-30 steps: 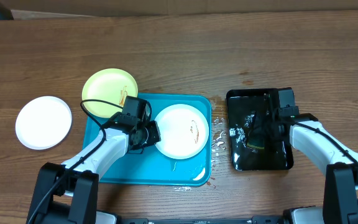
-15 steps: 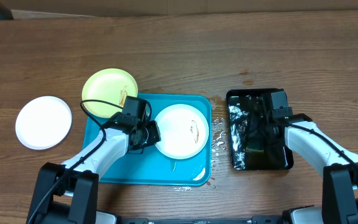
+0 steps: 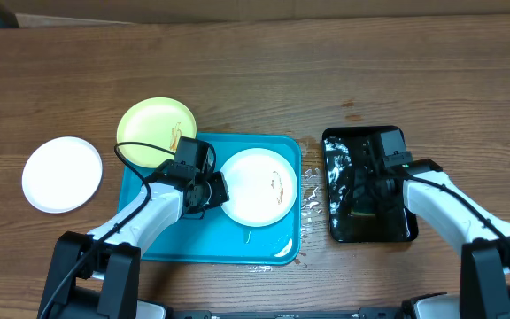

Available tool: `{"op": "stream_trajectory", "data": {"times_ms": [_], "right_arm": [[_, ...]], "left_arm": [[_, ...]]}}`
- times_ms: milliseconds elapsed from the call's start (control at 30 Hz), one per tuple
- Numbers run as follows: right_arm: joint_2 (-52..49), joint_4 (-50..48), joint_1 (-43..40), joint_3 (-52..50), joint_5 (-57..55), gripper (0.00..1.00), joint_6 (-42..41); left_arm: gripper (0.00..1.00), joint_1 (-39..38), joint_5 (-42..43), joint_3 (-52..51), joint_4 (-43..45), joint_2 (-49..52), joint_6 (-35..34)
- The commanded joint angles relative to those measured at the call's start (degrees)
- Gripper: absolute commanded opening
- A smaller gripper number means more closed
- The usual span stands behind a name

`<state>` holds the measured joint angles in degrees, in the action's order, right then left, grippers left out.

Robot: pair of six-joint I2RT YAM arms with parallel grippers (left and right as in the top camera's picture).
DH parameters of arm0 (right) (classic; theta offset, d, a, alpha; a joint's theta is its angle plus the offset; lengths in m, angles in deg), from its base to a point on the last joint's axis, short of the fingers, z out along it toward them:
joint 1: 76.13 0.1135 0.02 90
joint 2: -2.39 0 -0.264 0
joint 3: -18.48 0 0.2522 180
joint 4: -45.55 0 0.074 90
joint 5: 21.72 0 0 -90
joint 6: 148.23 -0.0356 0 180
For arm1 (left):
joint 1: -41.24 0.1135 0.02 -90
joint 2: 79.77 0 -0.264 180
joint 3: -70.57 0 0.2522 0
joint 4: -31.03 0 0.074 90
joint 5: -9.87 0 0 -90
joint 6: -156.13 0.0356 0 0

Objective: Clean dirty plates on tray and stack at the side

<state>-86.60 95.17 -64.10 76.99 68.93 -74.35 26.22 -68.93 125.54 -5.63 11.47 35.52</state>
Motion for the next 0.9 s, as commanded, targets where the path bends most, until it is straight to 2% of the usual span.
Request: {"op": "stream_trajectory", "data": {"times_ms": [0, 133, 367, 400, 433, 467, 500, 533, 567, 600, 667, 733, 800, 867], "right_arm": [[2.8, 1.8, 0.3, 1.7, -1.0, 0.62, -1.7], [2.7, 6.0, 0.7, 1.7, -0.6, 0.64, -1.7], [2.7, 6.9, 3.5, 0.3, -0.6, 0.56, -1.7], [2.7, 6.5, 3.9, 0.0, -0.6, 0.51, -1.7], [2.6, 6.3, 4.0, -0.3, -0.8, 0.41, -1.7], [2.6, 6.0, 4.0, -0.5, -1.1, 0.18, -1.7], [2.6, 5.8, 4.0, -0.5, -1.0, 0.06, -1.7], [2.6, 5.4, 4.0, -0.5, -1.0, 0.05, -1.7], [2.6, 4.9, 4.0, -0.5, -1.0, 0.06, -1.7], [2.6, 4.3, 4.0, -0.5, -1.0, 0.13, -1.7], [2.6, 2.6, 4.0, -0.4, -1.0, 0.51, -1.7], [2.6, 2.3, 4.0, 0.3, -1.1, 0.66, -1.4], [2.6, 2.4, 4.0, 1.0, -2.1, 0.76, -1.5], [2.6, 1.7, 4.0, 1.4, -3.1, 0.78, -1.5]], "left_arm": [[0.05, -0.7, -4.2, -4.4, -1.9, 4.2, -0.7], [0.05, -0.7, -4.1, -4.4, -1.8, 4.2, -0.7], [0.05, -0.7, -4.1, -4.4, -1.7, 4.2, -0.7], [0.05, -0.7, -4.1, -4.4, -1.7, 4.2, -0.7], [0.05, -0.7, -4.1, -4.4, -1.7, 4.2, -0.7], [0.05, -0.7, -4.1, -4.4, -1.7, 4.2, -0.7], [0.05, -0.7, -4.1, -4.4, -1.7, 4.2, -0.7], [0.05, -0.7, -4.1, -4.4, -1.7, 4.2, -0.7], [0.05, -0.7, -4.1, -4.4, -1.7, 4.2, -0.7], [0.05, -0.7, -4.1, -4.4, -1.7, 4.2, -0.7], [0.05, -0.7, -4.1, -4.4, -1.7, 4.2, -0.7], [0.07, -0.7, -4.1, -4.4, -1.7, 4.2, -0.7], [0.09, -0.7, -4.1, -4.4, -1.7, 4.2, -0.7], [0.1, -0.7, -4.1, -4.4, -1.7, 4.2, -0.7]]}}
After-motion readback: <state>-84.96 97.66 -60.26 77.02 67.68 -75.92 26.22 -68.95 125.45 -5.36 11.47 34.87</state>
